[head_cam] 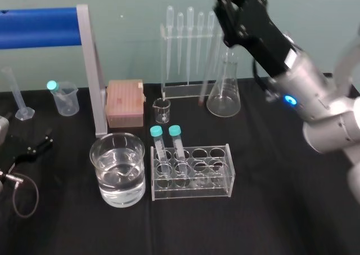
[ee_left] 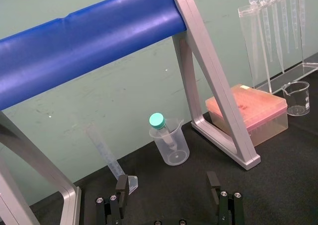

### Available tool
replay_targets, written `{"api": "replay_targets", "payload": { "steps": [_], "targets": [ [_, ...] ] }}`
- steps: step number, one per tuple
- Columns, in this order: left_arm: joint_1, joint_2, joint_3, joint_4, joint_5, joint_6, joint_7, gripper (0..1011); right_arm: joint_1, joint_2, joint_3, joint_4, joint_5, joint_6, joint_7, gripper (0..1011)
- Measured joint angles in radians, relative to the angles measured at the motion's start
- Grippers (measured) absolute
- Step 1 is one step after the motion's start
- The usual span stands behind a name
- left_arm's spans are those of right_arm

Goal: Hold the thermometer with one hand and immerse one end into the beaker, then reinsert it into the test tube rack.

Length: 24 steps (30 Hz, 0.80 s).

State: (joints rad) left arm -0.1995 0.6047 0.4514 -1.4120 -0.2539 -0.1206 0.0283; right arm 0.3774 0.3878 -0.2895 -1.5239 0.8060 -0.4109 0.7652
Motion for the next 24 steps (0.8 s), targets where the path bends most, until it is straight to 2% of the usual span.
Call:
{"api": "replay_targets", "payload": {
  "steps": [4, 11, 24],
  "targets": [
    [0.0, 0.0, 0.0, 0.0, 0.0, 0.0, 0.0, 1008, -0.066, 0.032, 0.041, -0.039, -0.022, -0.001, -0.042, 55],
    [0.0, 0.0, 0.0, 0.0, 0.0, 0.0, 0.0, 1008, -0.115, 0.045, 0.07, -0.046, -0.035, 0.001, -0.059, 55],
    [0.0, 0.0, 0.0, 0.0, 0.0, 0.0, 0.0, 1008, -0.126, 0.015, 0.068, 0.072, -0.017, 0.022, -0.028, 55]
  ]
}}
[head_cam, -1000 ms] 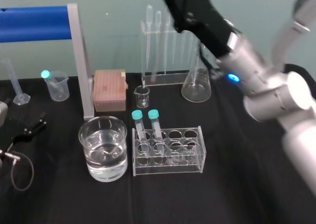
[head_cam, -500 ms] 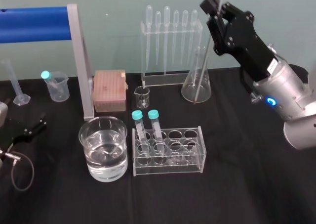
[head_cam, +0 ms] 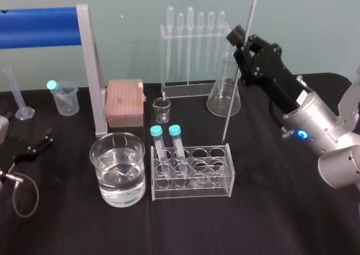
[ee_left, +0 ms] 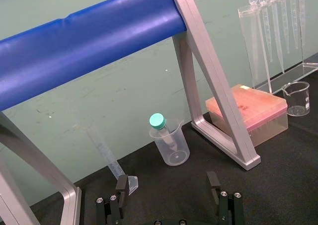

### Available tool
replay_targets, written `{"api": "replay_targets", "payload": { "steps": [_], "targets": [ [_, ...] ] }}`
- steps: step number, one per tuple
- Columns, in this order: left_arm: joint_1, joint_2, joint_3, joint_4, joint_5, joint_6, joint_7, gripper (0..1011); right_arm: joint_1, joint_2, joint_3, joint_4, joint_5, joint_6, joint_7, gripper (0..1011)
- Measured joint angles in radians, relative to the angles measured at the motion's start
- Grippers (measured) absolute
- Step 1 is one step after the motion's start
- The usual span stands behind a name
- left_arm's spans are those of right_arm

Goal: Hold the thermometer with one hand and immerse one end into the beaker, then reinsert it into the test tube rack.

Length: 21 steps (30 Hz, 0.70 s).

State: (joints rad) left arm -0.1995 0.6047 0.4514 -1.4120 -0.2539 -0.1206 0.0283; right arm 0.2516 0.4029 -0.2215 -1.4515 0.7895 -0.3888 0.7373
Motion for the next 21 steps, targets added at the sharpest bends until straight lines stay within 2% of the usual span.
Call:
{"api": "replay_targets", "payload": {
  "steps": [7, 13, 21],
  "targets": [
    [0.0, 0.0, 0.0, 0.0, 0.0, 0.0, 0.0, 1008, 0.011, -0.015, -0.013, 0.043, 0.004, 0.01, 0.017, 55],
    [0.0, 0.0, 0.0, 0.0, 0.0, 0.0, 0.0, 1008, 0.014, -0.018, -0.021, 0.052, 0.001, 0.016, 0.019, 56],
    [0.0, 0.0, 0.0, 0.0, 0.0, 0.0, 0.0, 1008, 0.024, -0.016, -0.04, 0.079, -0.023, 0.031, 0.017, 55]
  ]
}}
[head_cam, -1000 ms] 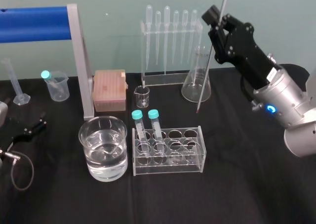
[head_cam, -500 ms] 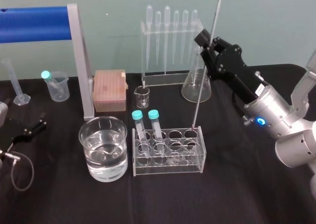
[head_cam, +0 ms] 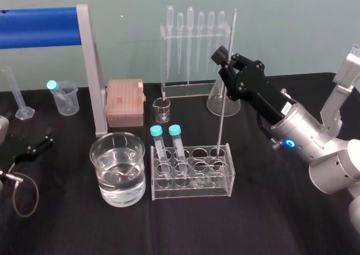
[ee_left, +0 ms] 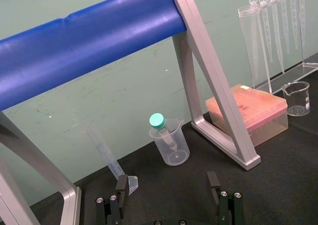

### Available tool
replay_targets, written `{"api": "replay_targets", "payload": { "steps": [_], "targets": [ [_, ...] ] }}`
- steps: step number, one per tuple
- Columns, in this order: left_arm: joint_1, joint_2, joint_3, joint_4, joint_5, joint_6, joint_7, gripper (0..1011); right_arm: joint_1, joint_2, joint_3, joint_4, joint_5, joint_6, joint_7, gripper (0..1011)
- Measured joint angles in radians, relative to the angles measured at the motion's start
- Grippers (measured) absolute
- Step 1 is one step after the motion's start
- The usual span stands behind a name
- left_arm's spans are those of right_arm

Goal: Hold the thermometer with one hand and immerse one end into the beaker, then reinsert it into the test tube rack.

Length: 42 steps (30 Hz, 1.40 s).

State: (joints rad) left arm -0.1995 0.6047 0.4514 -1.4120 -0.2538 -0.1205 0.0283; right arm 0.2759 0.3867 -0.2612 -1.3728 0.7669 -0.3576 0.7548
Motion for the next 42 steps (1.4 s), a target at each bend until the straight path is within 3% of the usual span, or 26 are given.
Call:
{"api": "replay_targets", "payload": {
  "steps": [21, 42],
  "targets": [
    [0.0, 0.0, 0.0, 0.0, 0.0, 0.0, 0.0, 1008, 0.047, -0.027, -0.036, 0.128, -0.005, -0.002, 0.051, 55],
    [0.0, 0.0, 0.0, 0.0, 0.0, 0.0, 0.0, 1008, 0.058, -0.03, -0.051, 0.163, -0.005, 0.048, 0.033, 55]
  ]
}}
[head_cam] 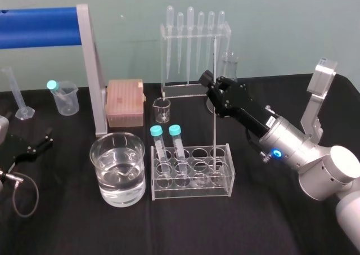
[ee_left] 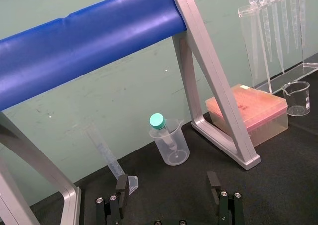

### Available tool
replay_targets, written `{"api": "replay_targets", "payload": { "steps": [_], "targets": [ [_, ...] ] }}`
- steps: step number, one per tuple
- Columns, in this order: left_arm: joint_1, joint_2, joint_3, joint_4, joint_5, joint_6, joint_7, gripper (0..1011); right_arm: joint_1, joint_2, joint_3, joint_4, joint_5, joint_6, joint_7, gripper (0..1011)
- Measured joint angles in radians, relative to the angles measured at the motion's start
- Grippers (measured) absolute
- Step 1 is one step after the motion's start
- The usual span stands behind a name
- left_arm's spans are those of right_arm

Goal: Hold the thermometer with one hand and immerse one end into the beaker, then reinsert it into the test tube rack.

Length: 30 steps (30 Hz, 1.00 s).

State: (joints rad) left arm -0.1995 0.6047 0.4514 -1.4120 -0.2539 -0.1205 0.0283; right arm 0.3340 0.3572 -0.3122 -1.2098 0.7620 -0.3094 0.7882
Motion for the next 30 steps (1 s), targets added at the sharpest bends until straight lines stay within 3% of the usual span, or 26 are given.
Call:
{"api": "replay_targets", "payload": {
  "steps": [23, 30],
  "targets": [
    [0.0, 0.0, 0.0, 0.0, 0.0, 0.0, 0.0, 1008, 0.0, 0.001, -0.001, 0.001, 0.0, 0.007, -0.005, 57],
    [0.0, 0.0, 0.0, 0.0, 0.0, 0.0, 0.0, 1008, 0.0, 0.001, -0.001, 0.0, 0.0, 0.007, -0.005, 231]
  ]
}}
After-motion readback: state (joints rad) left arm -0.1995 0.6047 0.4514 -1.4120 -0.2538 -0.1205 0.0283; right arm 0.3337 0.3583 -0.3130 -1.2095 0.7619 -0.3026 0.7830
